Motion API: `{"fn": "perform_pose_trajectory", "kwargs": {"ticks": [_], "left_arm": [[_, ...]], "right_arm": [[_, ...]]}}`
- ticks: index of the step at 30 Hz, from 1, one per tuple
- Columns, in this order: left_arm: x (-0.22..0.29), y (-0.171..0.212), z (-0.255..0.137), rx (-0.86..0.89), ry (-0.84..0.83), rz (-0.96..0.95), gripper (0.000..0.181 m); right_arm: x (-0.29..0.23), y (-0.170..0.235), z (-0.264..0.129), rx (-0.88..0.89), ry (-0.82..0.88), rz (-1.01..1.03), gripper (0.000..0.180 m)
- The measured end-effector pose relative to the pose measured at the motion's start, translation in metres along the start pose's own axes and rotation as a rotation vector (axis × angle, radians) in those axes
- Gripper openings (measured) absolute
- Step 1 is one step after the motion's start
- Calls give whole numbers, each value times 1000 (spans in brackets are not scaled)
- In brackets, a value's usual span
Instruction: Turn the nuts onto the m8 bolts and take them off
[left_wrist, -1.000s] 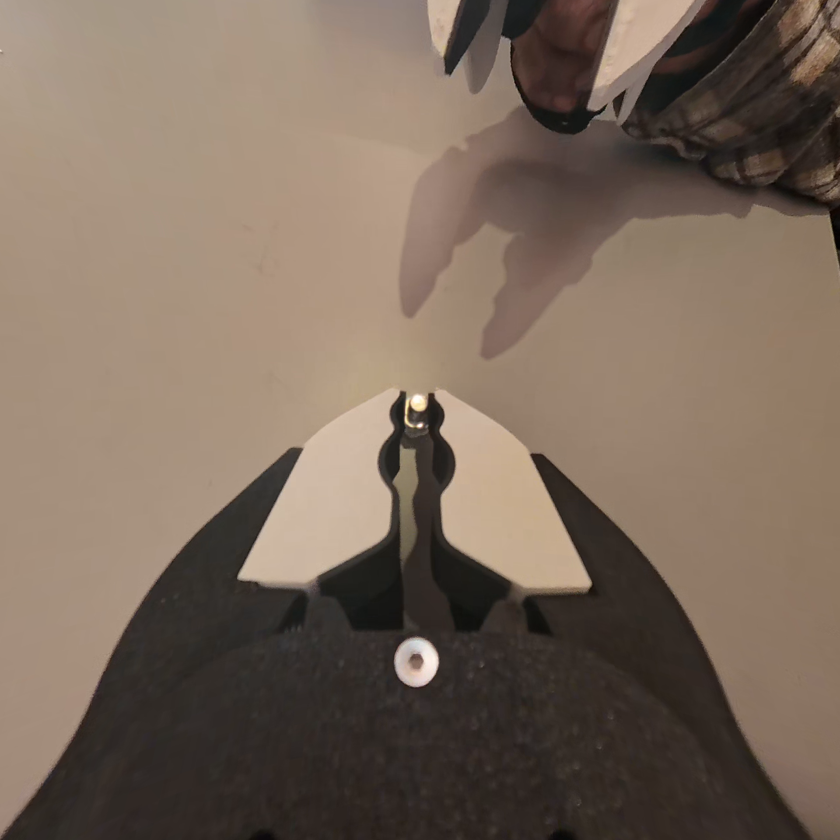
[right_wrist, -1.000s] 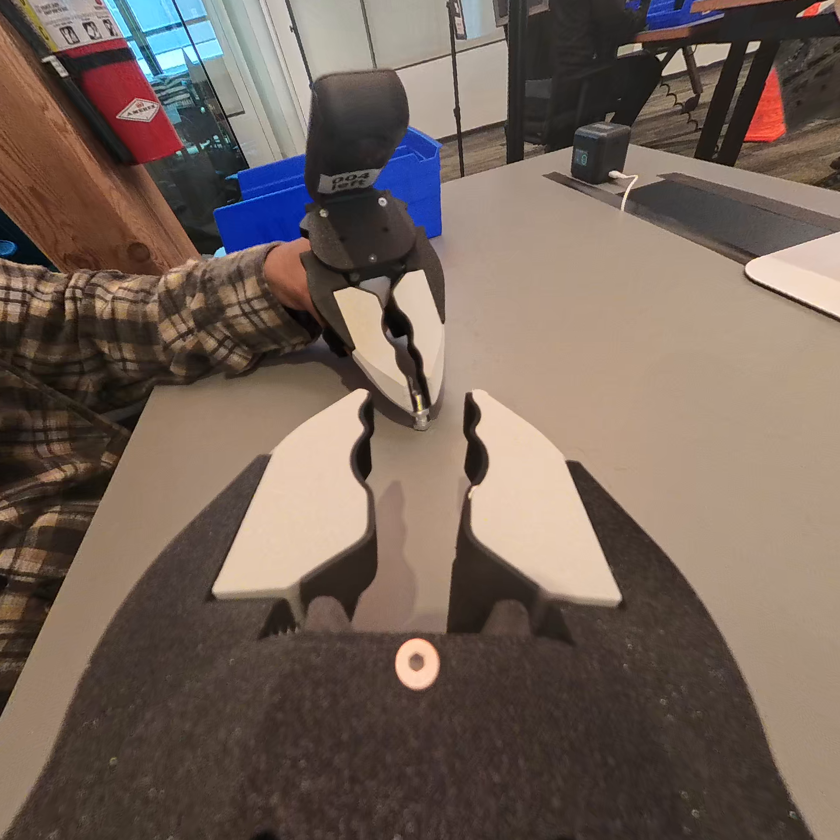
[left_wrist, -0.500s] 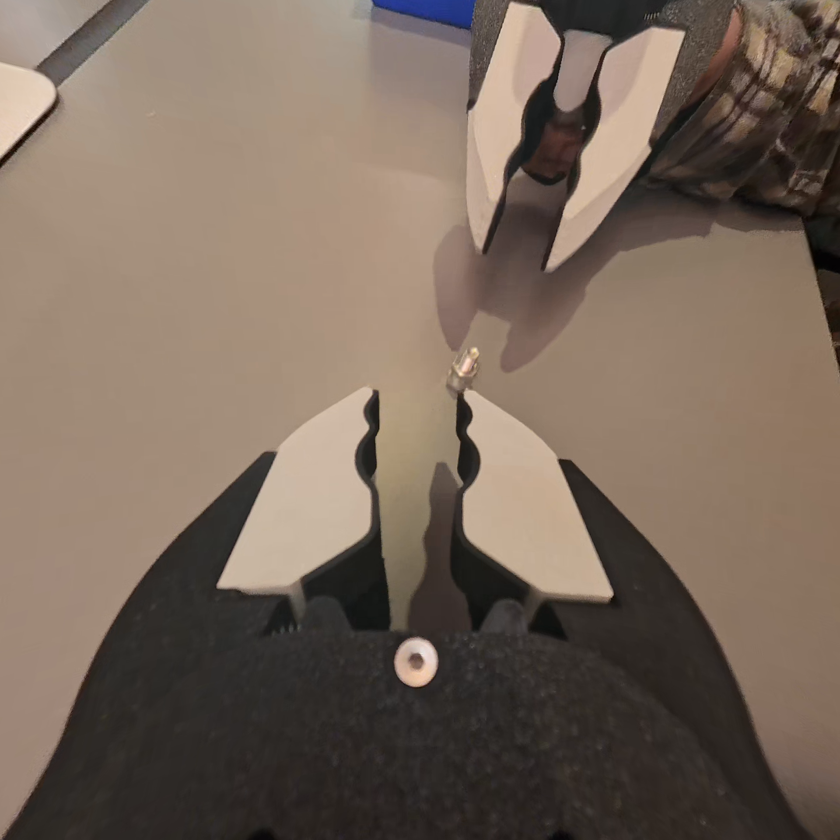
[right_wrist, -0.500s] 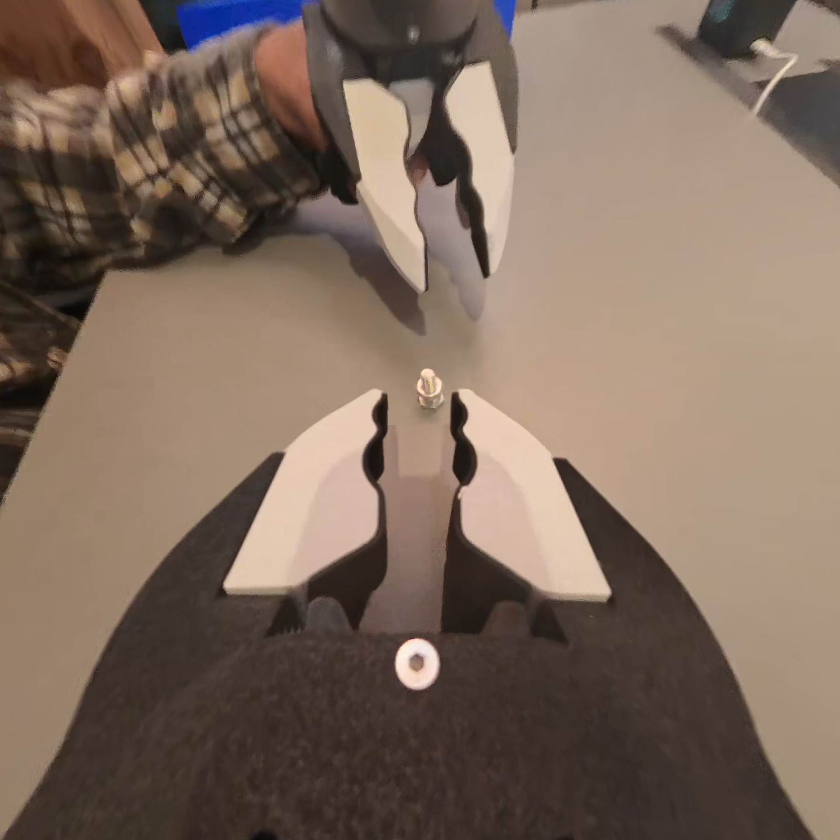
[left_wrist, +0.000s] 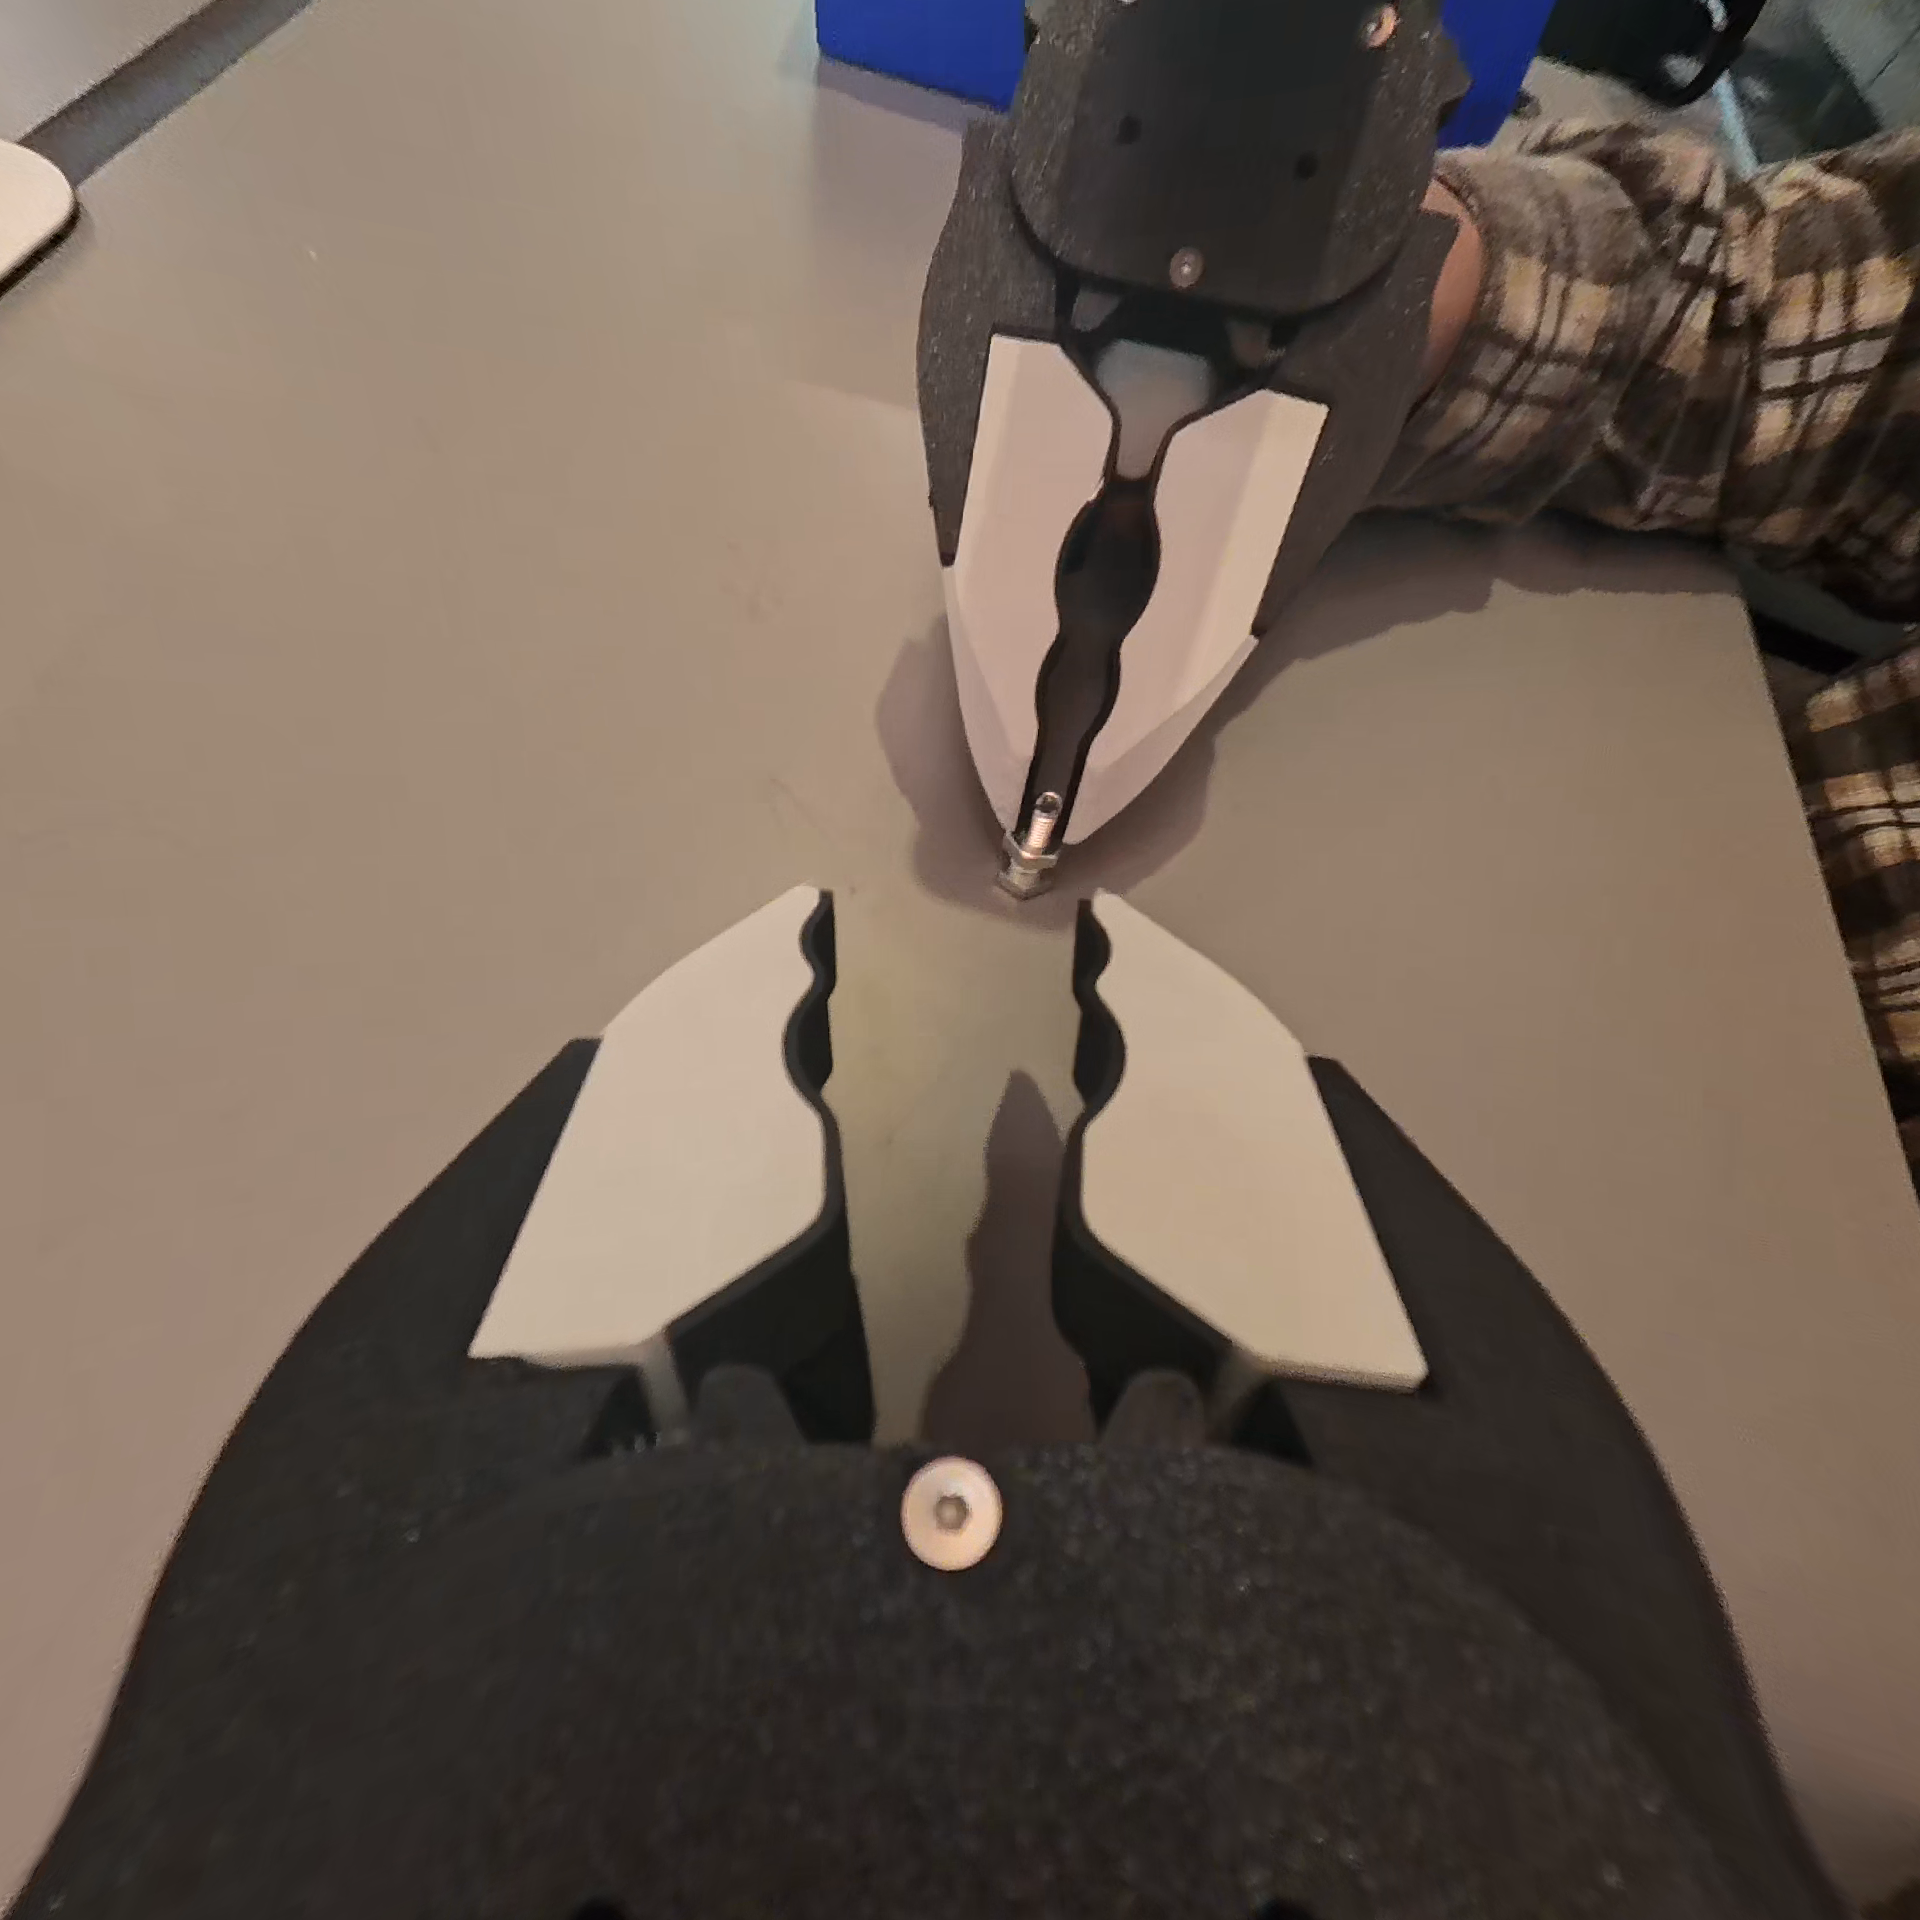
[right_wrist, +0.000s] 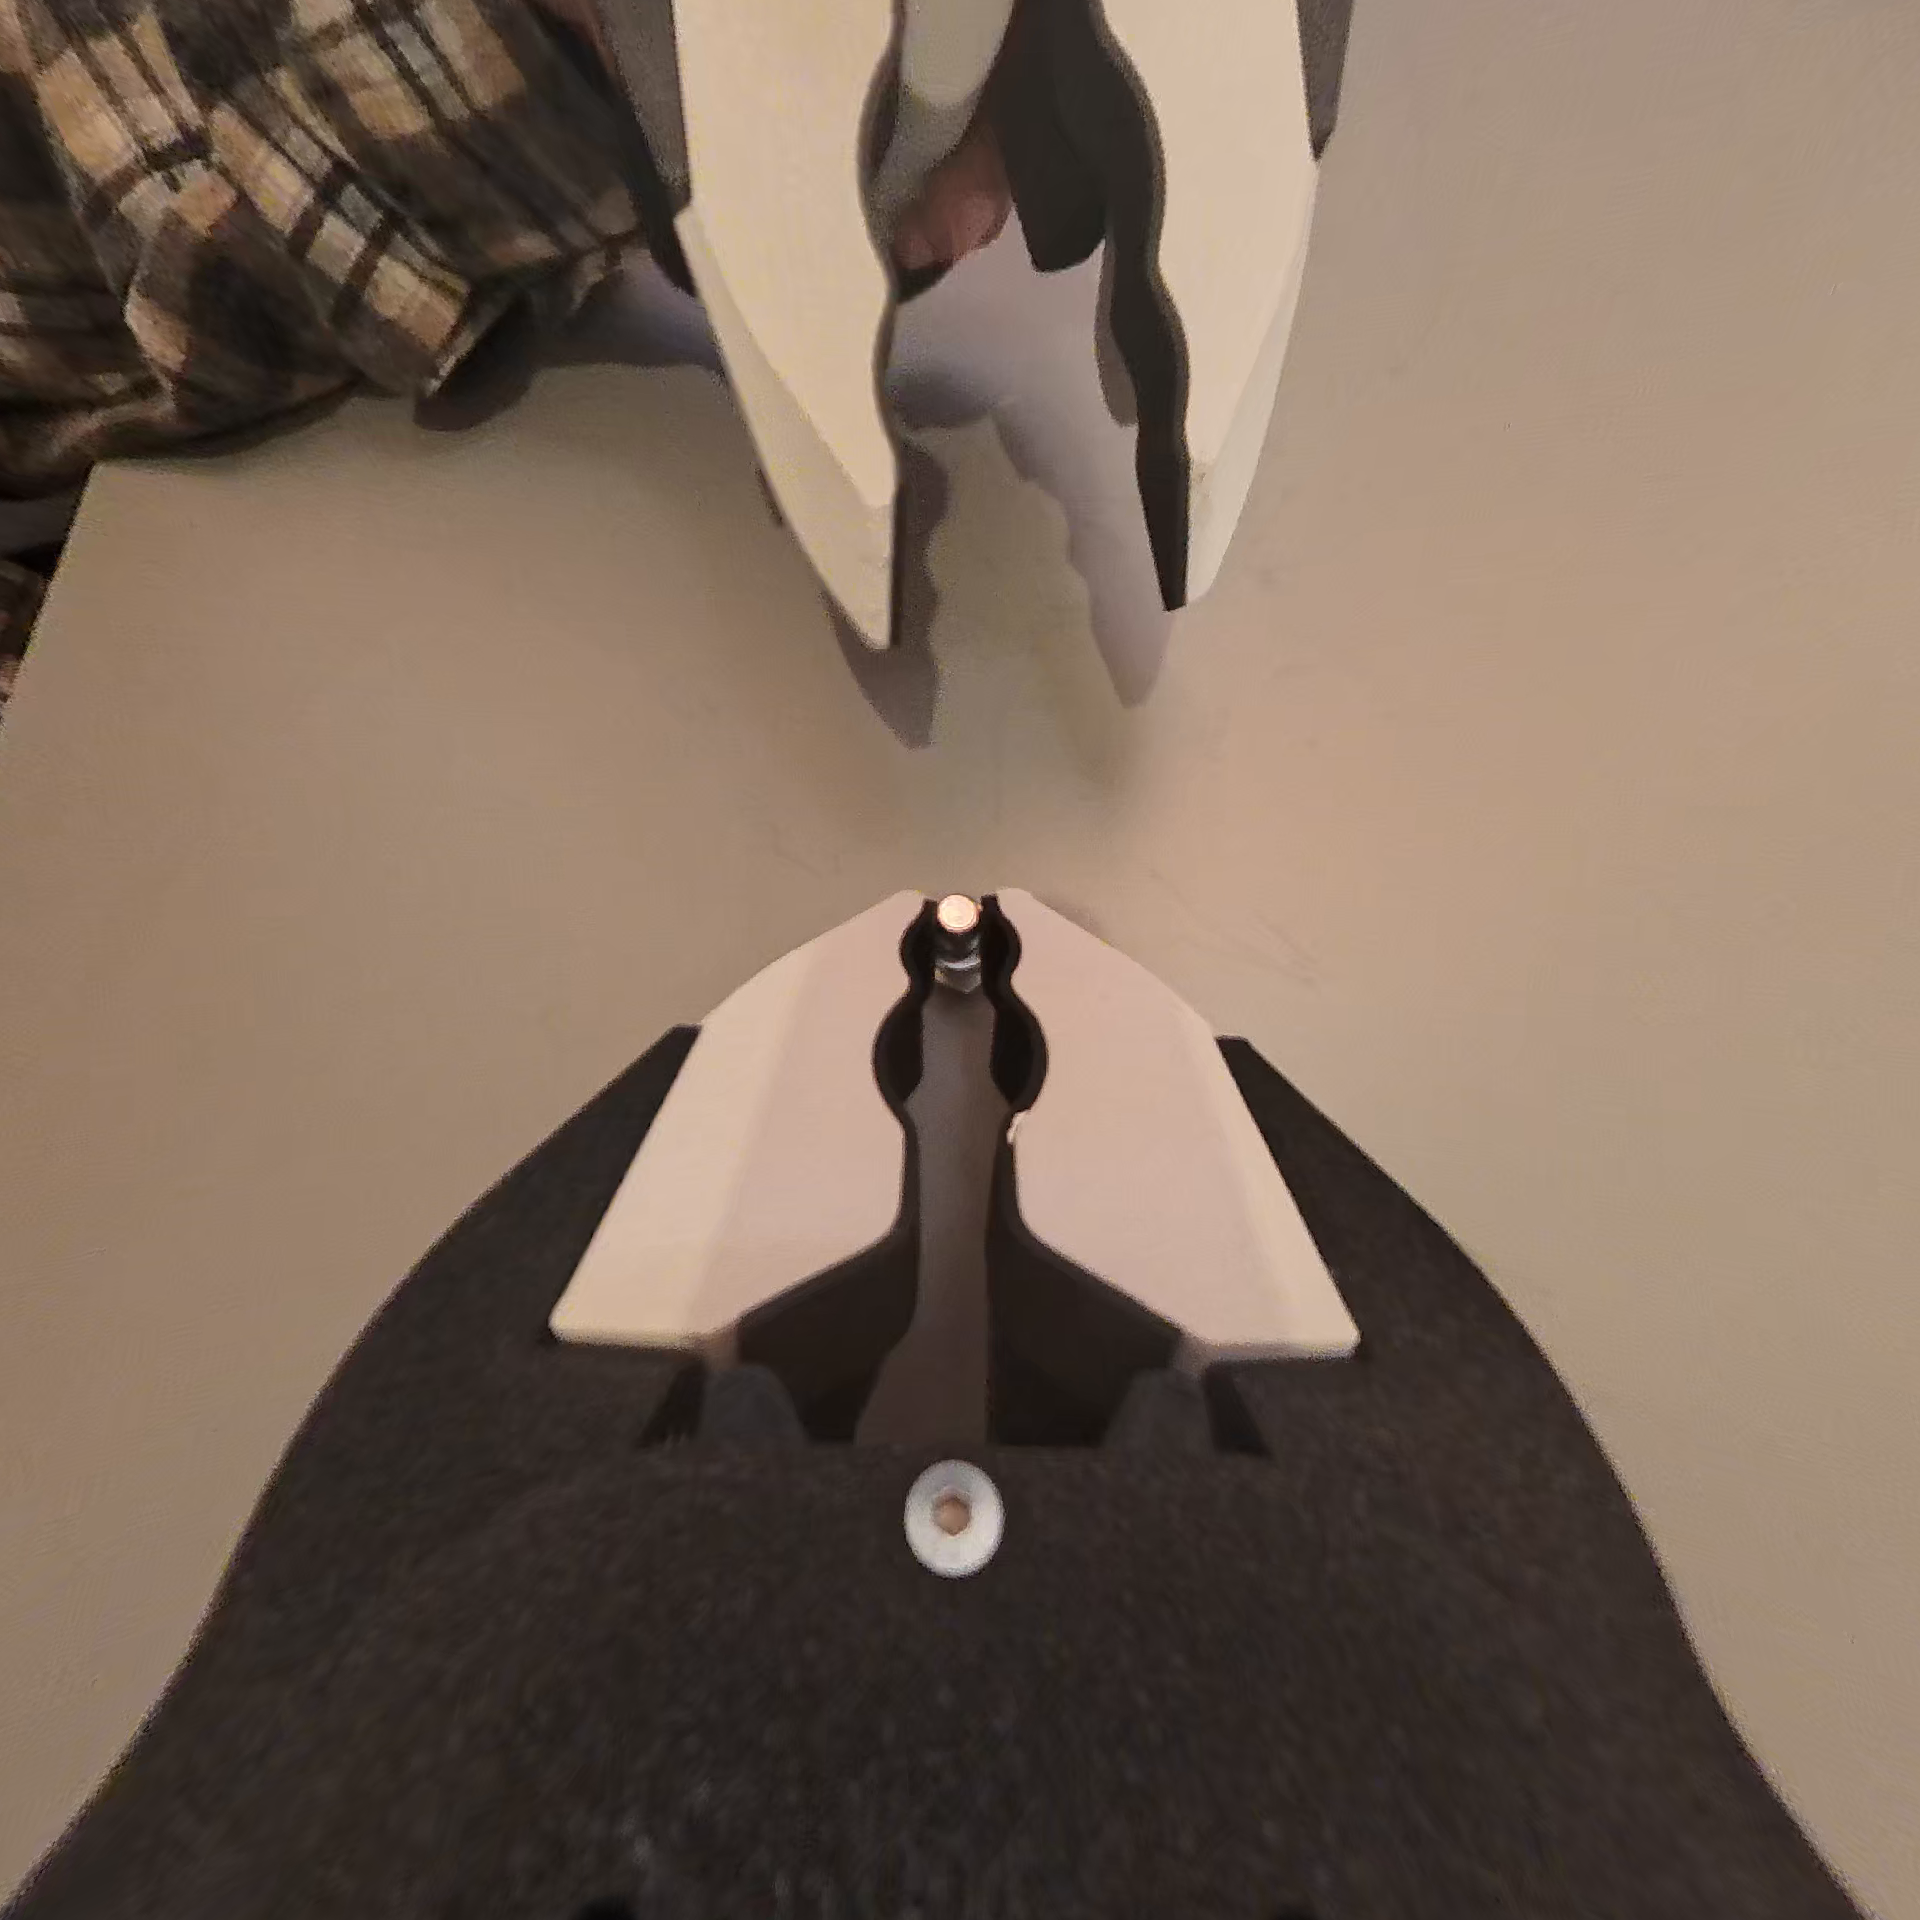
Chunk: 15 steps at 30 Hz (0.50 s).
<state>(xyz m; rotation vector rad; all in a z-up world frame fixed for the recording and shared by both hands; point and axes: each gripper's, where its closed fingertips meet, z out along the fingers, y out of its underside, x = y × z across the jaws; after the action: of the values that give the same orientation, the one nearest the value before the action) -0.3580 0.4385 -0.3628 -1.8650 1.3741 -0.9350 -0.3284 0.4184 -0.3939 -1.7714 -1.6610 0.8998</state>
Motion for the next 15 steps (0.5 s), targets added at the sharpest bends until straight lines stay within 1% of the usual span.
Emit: {"fn": "perform_pose_trajectory", "kwargs": {"ticks": [1,5,8,11,15], "left_arm": [[1,-3,1,19,9,-8,45],[9,-17,9,107,55,-34,47],[16,-32,13,186,68,-44,45],[20,-47,14,262,63,-55,44],[23,-62,13,358,52,-66,44]], "right_arm": [[1,-4,-6,17,-6,10,7],[9,-50,-50,147,-21,73,7],[5,-73,-73,159,-46,82,7],[1,-80,-79,155,-45,65,7],[-4,-78,-77,130,-58,70,7]]}}
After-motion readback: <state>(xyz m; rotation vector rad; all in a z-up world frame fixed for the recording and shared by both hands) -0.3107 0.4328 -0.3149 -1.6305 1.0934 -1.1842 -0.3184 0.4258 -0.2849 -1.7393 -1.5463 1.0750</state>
